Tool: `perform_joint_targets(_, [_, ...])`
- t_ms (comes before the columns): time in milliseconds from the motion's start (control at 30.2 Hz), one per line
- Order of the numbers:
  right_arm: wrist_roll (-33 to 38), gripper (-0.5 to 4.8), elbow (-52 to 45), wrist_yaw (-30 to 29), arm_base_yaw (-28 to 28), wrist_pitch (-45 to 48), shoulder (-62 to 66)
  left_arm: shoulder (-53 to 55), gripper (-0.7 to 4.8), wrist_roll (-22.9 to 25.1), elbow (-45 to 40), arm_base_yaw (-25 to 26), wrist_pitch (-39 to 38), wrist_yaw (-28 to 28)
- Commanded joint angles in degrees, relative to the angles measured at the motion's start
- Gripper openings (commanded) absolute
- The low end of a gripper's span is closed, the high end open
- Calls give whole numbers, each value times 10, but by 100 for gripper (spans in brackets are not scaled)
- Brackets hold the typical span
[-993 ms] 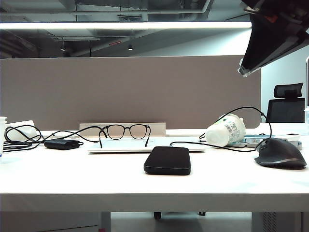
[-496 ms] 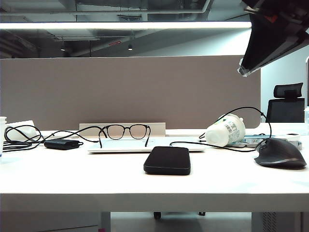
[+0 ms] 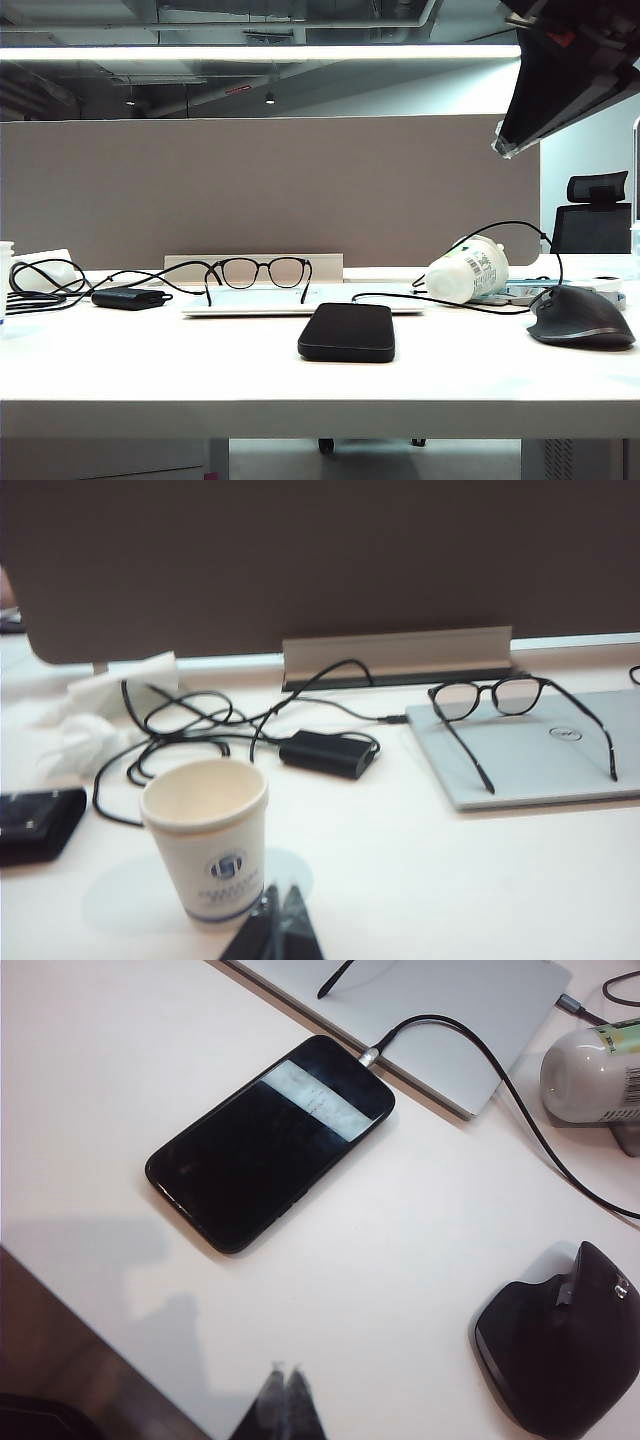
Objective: Pick up the black phone, pick up the charger plug, insert the charger plug into the phone's charging port, and finally place the connected phone back on the desk.
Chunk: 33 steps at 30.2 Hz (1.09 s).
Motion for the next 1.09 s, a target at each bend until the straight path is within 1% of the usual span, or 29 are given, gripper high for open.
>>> perform_joint_targets(33, [2, -1, 2, 0, 1, 8, -2, 0, -6, -6, 0, -2, -2, 2])
perform_joint_targets(232, [2, -1, 2, 0, 1, 8, -2, 0, -2, -6, 0, -2, -1, 2])
perform_joint_targets(265, [2, -1, 2, 0, 1, 7, -2, 0, 8, -5, 0, -2, -2, 2])
perform_joint_targets(298, [2, -1, 2, 0, 1, 8, -2, 0, 29, -6, 0, -2, -1, 2])
perform_joint_targets(993, [2, -1, 1, 2, 0, 10, -7, 0, 28, -6, 0, -2, -3, 4])
perform_joint_targets(1092, [2, -1, -16, 20, -19, 28, -30, 0, 28, -6, 0, -2, -3, 4])
